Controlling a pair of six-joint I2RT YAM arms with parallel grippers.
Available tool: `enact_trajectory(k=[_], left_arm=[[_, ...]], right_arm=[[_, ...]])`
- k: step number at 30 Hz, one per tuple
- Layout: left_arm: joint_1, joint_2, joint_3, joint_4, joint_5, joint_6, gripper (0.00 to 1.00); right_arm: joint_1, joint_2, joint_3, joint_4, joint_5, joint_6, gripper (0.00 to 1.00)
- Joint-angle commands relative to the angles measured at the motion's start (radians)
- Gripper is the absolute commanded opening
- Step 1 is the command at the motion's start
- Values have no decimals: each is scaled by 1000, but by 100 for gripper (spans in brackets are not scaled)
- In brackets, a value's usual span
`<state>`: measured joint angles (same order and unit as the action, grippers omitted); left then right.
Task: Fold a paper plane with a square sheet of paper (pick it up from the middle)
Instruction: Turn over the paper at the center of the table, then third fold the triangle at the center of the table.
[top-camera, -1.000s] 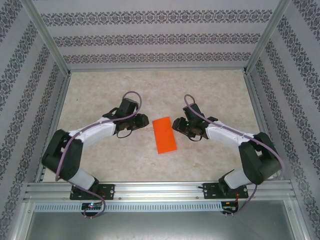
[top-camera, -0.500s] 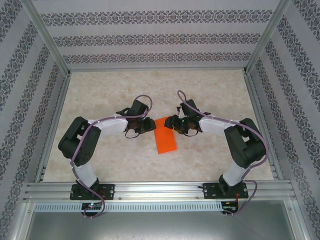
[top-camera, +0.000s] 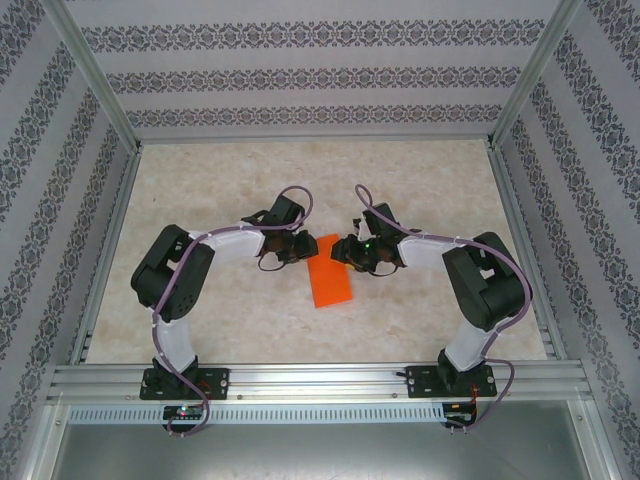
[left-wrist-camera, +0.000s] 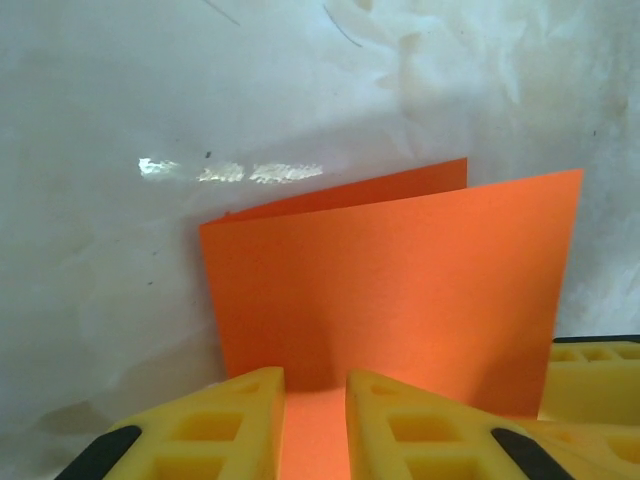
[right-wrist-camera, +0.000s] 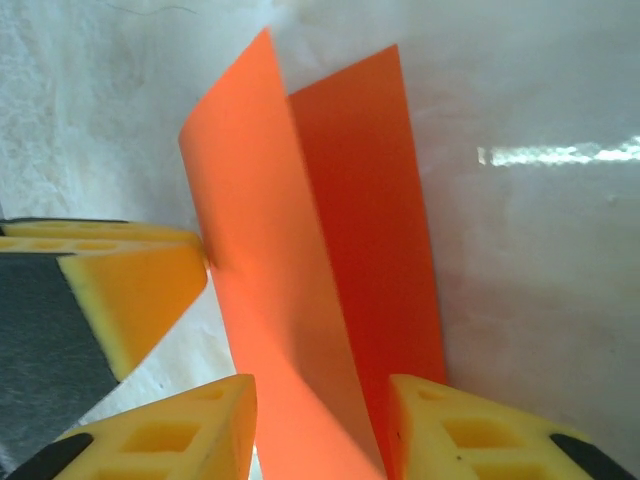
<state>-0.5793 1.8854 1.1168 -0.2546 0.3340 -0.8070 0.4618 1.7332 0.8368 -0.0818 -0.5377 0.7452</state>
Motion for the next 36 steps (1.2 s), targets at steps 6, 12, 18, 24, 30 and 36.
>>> enact_trajectory(k=[6, 12, 18, 24, 30, 36], left_arm=[[-12, 62, 67, -11, 29, 52, 24], [-11, 78, 86, -4, 54, 65, 24], [-12, 63, 82, -16, 66, 98, 26], [-21, -47, 42, -22, 53, 189, 33], [-92, -167, -7, -82, -41, 324, 42], [-247, -266, -74, -159, -227, 475, 48]], right_arm=[[-11, -10, -59, 100, -26, 54, 27], [-10, -50, -108, 143, 5, 109, 27], [0, -53, -127, 162, 19, 144, 20], [3, -47, -123, 135, 56, 157, 13], [10, -47, -122, 127, 77, 182, 12], [28, -54, -120, 134, 77, 202, 12]])
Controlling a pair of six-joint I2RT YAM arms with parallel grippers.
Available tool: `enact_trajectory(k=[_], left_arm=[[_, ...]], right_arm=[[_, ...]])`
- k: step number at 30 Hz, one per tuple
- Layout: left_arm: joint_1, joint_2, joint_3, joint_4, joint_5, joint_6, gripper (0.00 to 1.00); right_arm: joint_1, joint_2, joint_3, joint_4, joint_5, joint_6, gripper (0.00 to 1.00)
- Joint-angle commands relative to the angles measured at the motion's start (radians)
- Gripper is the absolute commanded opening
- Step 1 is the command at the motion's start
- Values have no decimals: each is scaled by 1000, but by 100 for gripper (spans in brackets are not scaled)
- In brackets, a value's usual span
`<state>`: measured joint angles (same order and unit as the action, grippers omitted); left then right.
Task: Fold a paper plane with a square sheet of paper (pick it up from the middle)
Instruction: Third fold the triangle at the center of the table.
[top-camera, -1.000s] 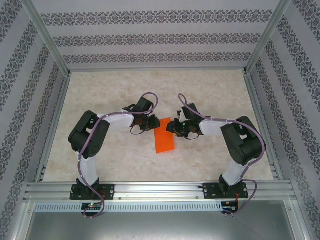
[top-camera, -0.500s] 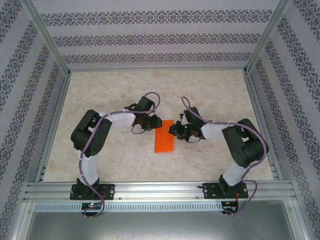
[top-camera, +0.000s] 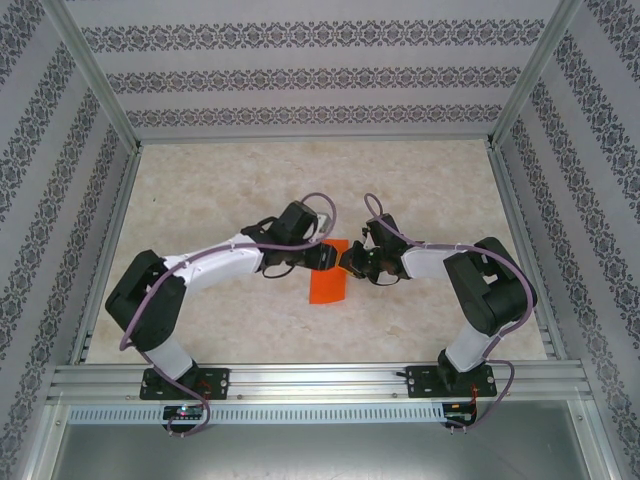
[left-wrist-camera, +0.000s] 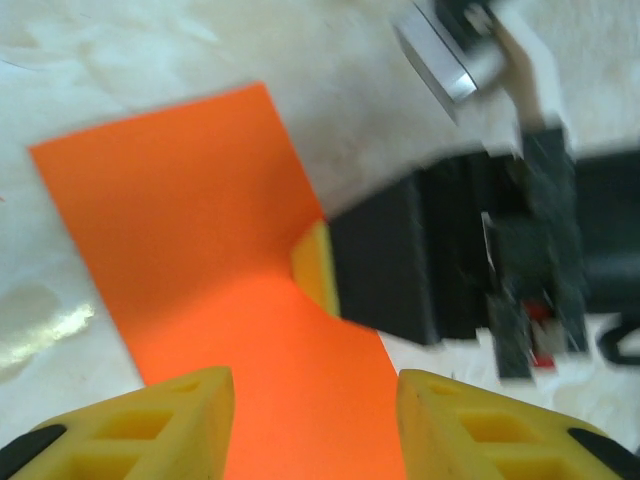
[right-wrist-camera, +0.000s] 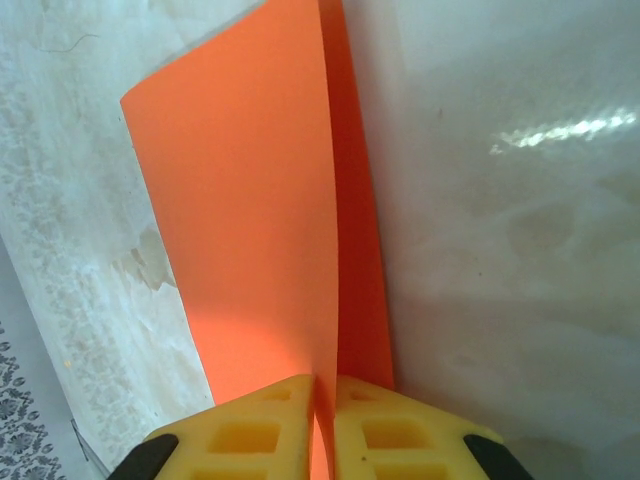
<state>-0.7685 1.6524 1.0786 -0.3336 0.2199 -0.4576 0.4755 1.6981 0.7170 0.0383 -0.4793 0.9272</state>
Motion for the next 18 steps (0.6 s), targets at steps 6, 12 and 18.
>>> enact_trajectory(k=[6, 12, 18], left_arm=[[-201, -94, -120, -77, -187, 192, 51], [-286, -92, -134, -67, -223, 252, 55], [-338, -14, -92, -79, -282, 276, 55]], right_arm=[[18, -10, 10, 7, 21, 25, 12], [22, -4, 19, 0, 22, 27, 12], [24, 9, 26, -10, 18, 28, 12]])
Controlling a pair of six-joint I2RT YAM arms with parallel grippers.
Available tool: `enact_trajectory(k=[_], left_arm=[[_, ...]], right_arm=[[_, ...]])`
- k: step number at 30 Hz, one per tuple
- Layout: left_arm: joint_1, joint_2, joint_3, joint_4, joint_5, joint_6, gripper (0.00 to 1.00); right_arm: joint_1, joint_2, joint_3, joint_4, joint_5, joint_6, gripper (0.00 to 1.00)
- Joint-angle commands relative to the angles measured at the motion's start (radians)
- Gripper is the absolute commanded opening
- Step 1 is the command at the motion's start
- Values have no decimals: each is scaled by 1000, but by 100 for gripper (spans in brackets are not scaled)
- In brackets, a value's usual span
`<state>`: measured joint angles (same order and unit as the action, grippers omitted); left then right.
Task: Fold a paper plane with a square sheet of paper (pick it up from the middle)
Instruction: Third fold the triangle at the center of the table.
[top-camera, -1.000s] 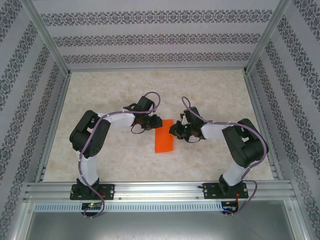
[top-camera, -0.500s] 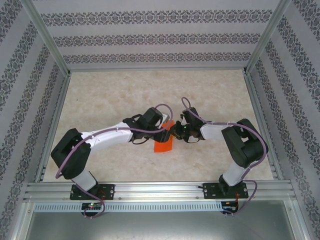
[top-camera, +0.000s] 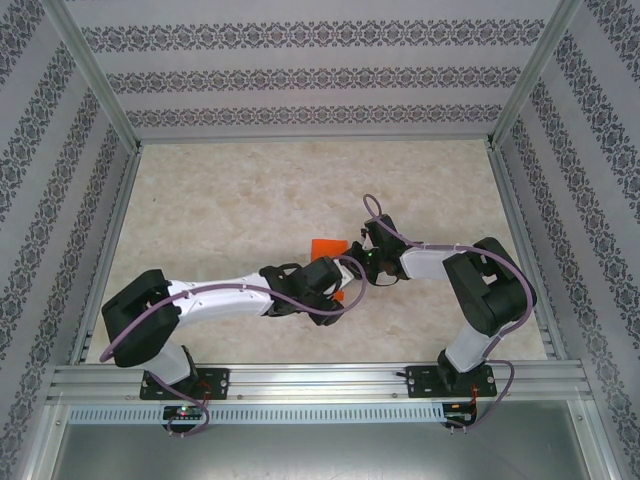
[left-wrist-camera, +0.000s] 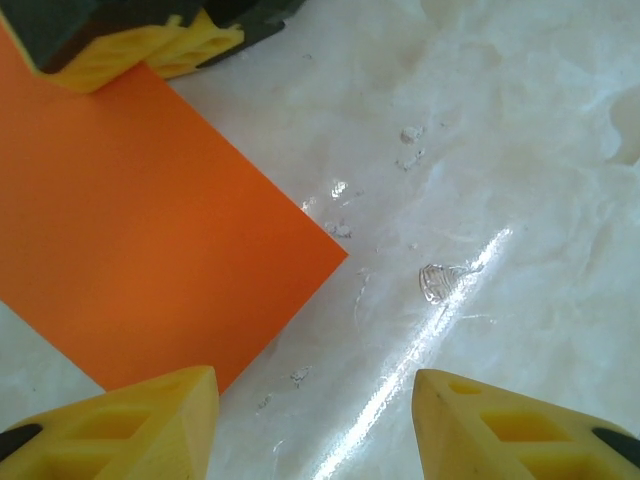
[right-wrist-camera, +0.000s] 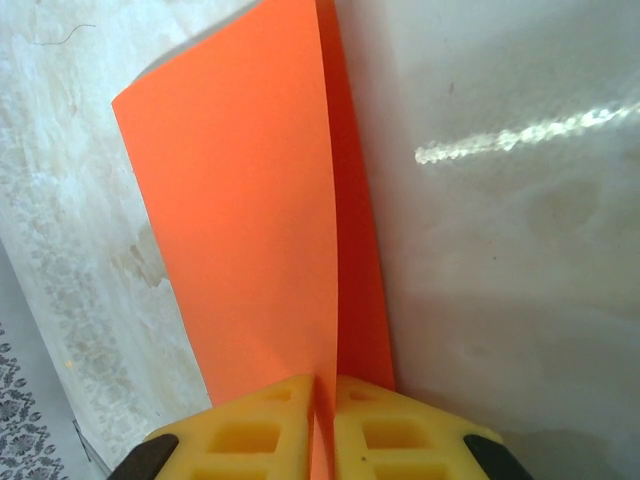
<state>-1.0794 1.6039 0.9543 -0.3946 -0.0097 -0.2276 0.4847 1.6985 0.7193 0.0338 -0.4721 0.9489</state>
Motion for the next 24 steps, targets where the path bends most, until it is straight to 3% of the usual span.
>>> enact_trajectory(k=[1, 16, 24], left_arm=[[-36, 46, 41, -19, -65, 46, 55], [-80, 110, 64, 51, -216, 39, 53], [-80, 115, 77, 51, -242, 34, 32]], right_arm=[[15, 11, 28, -9, 8, 5, 12], [17, 16, 34, -10, 6, 8, 13], [17, 13, 34, -20, 10, 4, 13]])
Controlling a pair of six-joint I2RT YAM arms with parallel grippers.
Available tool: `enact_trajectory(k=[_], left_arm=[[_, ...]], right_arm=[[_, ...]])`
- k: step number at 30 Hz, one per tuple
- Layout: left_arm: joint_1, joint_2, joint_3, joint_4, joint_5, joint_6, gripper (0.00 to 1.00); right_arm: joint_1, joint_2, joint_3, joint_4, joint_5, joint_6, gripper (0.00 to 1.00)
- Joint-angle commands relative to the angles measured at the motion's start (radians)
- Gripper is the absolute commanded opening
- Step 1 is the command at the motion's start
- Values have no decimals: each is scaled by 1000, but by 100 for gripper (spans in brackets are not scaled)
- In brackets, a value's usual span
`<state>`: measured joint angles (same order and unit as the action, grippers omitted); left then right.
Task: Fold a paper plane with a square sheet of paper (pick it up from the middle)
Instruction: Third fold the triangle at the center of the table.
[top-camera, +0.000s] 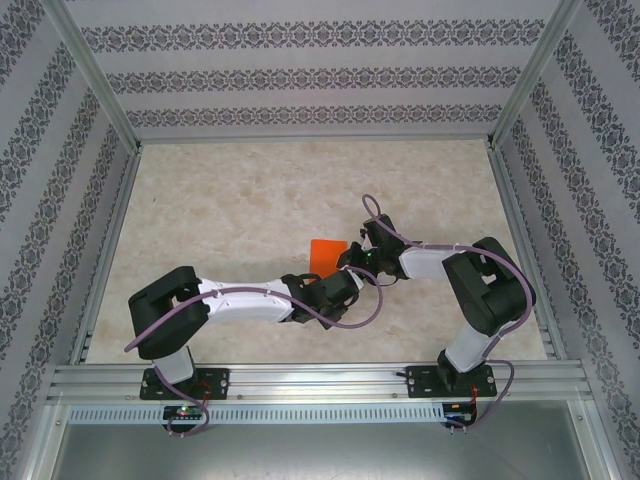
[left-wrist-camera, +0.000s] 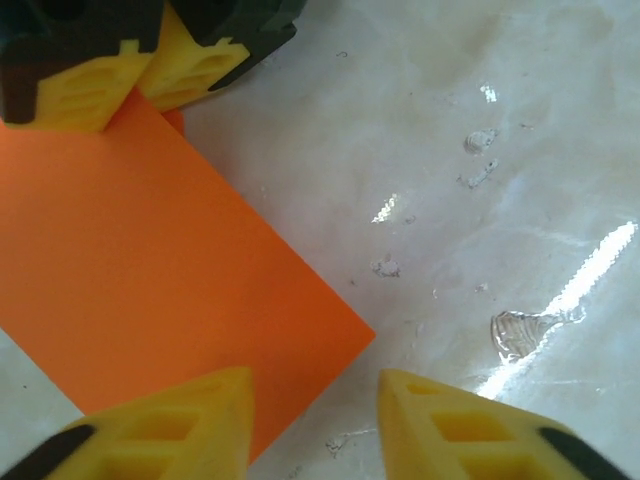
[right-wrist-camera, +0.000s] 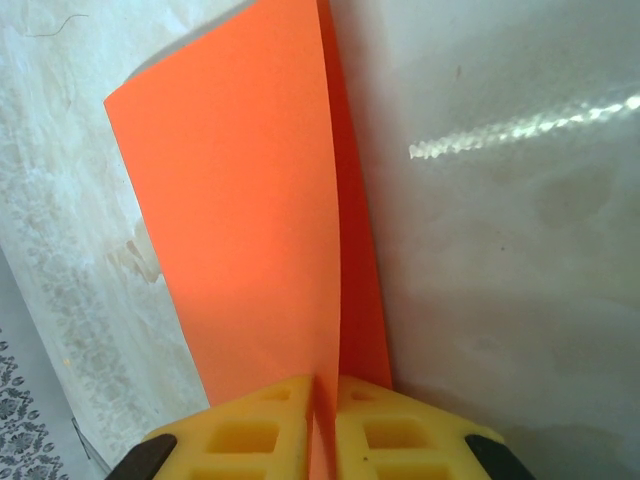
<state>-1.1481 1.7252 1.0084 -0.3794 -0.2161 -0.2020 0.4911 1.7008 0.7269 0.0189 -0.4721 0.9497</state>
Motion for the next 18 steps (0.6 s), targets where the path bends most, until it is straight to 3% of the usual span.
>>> enact_trajectory(k=[1, 9, 18], left_arm=[[-11, -13, 21, 37, -41, 10, 30], [-12, -45, 15, 22, -81, 23, 1], [-8, -57, 21, 7, -89, 32, 0]], right_arm=[[10, 11, 26, -7, 10, 0, 13], [7, 4, 24, -16, 12, -9, 13], [-5, -21, 20, -21, 11, -21, 18]])
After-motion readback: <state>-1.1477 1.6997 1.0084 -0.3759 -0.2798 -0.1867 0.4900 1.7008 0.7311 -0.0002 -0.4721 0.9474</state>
